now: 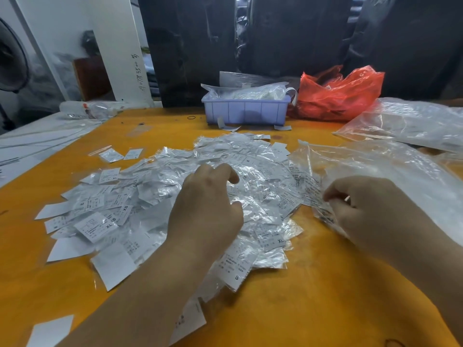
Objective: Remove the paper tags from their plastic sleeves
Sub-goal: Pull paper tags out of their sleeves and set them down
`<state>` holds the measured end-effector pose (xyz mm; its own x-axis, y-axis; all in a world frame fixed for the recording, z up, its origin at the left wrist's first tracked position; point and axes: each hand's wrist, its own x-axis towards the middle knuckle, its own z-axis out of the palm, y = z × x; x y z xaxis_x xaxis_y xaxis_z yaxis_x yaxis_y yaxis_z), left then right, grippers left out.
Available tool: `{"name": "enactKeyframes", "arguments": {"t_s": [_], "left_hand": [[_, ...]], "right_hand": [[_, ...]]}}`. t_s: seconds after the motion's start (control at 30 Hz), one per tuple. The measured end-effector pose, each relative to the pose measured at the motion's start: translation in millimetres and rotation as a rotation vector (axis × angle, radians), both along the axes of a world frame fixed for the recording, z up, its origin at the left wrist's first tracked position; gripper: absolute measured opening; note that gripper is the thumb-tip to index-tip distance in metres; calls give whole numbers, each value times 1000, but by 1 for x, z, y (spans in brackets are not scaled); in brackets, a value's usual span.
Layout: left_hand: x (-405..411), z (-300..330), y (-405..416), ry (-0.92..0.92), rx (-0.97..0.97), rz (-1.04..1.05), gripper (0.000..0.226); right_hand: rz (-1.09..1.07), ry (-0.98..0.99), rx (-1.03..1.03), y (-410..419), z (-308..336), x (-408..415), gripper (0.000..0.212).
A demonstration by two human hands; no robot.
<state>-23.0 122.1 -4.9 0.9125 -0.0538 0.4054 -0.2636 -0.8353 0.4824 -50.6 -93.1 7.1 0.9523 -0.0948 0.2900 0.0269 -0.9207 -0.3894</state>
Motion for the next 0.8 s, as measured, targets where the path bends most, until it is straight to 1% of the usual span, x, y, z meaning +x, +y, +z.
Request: {"name": "enactKeyframes", "arguments": {"t_s": [0.1,0.17,0.23,0.33,0.37,0.47,0.5,0.63,0.73,0.8], "left_hand": [[-5,-3,-5,5,26,-172,17],[-9,-6,-10,66,29,-304,14],[-10,-10,-15,125,68,-382,17],[-8,-16,-18,157,148,-396,15],[-6,-17,-17,160,161,-392,13],[-4,-20,-16,154,164,-386,13],[-4,-21,-16,149,161,-387,14],[-5,-23,-20,120,182,-379,27],[-7,-24,-21,147,237,-373,38],[-7,-24,-21,150,247,-369,40]], "right_hand": [[-3,133,-35,5,-1,0,21],[-11,132,-75,5,1,0,28],[-40,88,-123,3,5,-1,37],[-103,81,-221,-2,8,-2,40],[-115,110,-255,-4,7,-2,37],[-114,186,-357,-5,2,-3,15],[-109,207,-380,-5,0,-3,15],[-112,266,-385,-4,-2,-2,17],[-119,263,-389,-4,-2,-1,14],[-120,249,-387,-4,-2,-1,14]]}}
